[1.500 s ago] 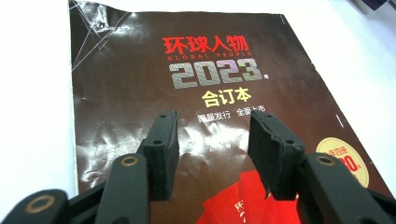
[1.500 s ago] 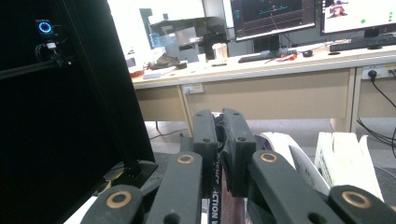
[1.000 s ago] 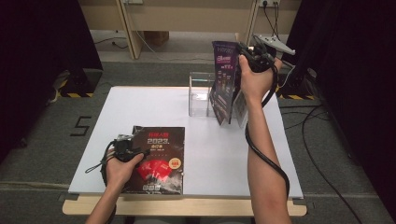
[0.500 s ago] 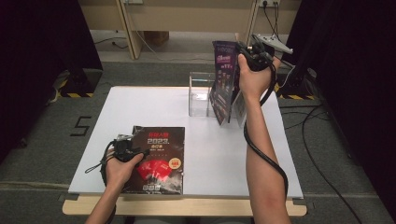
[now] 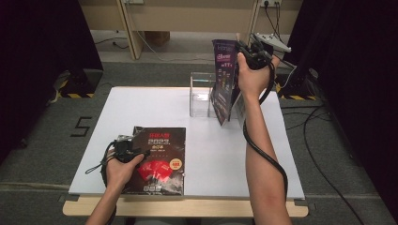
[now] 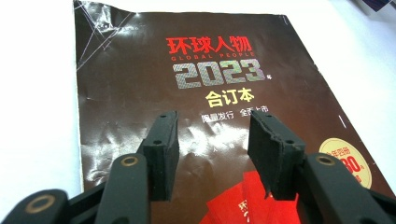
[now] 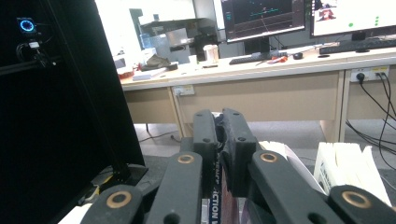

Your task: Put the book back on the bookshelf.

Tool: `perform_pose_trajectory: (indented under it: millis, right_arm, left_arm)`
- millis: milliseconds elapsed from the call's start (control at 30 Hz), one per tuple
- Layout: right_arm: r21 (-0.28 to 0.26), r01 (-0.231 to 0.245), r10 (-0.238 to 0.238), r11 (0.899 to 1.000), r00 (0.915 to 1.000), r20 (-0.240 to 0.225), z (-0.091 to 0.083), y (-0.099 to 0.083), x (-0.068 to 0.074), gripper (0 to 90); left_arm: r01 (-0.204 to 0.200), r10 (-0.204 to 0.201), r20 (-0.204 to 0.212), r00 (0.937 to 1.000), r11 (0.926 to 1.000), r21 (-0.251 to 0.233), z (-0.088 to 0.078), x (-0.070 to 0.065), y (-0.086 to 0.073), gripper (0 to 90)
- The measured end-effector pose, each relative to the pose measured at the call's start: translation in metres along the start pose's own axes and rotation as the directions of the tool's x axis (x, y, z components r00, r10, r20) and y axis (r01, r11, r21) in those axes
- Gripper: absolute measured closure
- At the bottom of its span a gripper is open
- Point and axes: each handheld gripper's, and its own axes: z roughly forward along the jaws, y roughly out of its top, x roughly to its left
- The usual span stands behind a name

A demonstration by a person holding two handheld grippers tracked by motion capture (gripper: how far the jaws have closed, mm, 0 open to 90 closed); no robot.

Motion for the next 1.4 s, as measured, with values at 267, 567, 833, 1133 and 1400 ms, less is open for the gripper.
perform_pose_trajectory:
  millis: [267, 567, 833, 1133, 1400]
  right_arm:
    - [-0.003, 0.000, 0.000, 1.000, 1.0000, 0.005, 0.004, 0.001, 0.001, 85.3]
    - [-0.008, 0.003, -0.003, 1.000, 1.0000, 0.009, 0.010, 0.002, 0.002, 85.3]
    - [-0.005, 0.001, -0.001, 1.000, 0.9998, 0.019, 0.014, 0.002, 0.003, 85.3]
    - [-0.015, 0.003, -0.003, 1.000, 0.9998, 0.021, 0.017, 0.002, 0.002, 85.3]
    - [-0.019, 0.000, 0.000, 1.000, 0.9996, 0.030, 0.020, 0.000, 0.003, 85.3]
  left_arm:
    - [0.002, -0.002, 0.002, 1.0000, 1.0000, 0.001, 0.001, 0.000, 0.000, 52.4]
    - [0.002, -0.002, 0.002, 1.0000, 1.0000, 0.000, 0.000, 0.001, 0.000, 52.4]
    - [0.003, -0.003, 0.000, 1.0000, 1.0000, 0.001, 0.000, 0.001, 0.000, 52.5]
    - [0.006, -0.006, 0.001, 1.0000, 1.0000, -0.001, 0.000, 0.001, 0.000, 52.5]
    - [0.008, -0.008, 0.003, 1.0000, 1.0000, -0.002, 0.000, 0.002, 0.000, 52.5]
